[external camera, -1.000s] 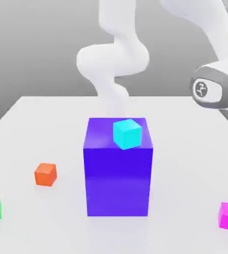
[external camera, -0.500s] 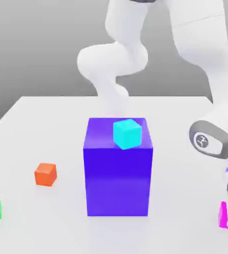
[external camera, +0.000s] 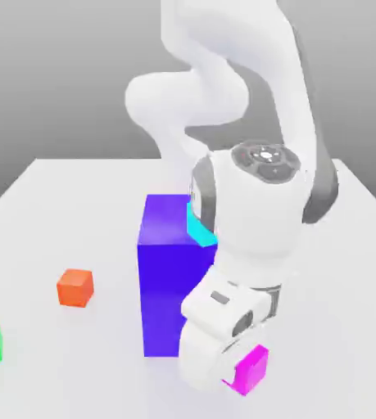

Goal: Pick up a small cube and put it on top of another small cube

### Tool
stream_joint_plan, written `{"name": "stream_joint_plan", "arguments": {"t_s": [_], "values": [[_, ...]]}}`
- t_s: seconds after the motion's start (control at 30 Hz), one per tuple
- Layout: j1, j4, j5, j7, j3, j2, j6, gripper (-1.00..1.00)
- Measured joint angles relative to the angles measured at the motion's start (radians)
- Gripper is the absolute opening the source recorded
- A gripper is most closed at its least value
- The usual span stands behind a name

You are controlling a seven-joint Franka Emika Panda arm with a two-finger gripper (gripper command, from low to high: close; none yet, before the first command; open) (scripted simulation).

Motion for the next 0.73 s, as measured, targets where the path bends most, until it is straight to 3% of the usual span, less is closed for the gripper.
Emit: {"name": "stream_joint_plan", "arguments": {"t_s": [0.23,0.37,0.4,0.63,0.73], "values": [[-0.201,-0.048,0.066,-0.084,-0.168,-0.062,-0.014,-1.0],[-0.357,-0.01,0.173,-0.182,-0.225,0.027,0.032,-1.0],[-0.408,0.013,0.215,-0.216,-0.224,0.073,0.053,1.0],[-0.453,0.036,0.243,-0.239,-0.231,0.101,0.058,1.0],[-0.443,0.036,0.185,-0.198,-0.267,0.022,-0.015,1.0]]}}
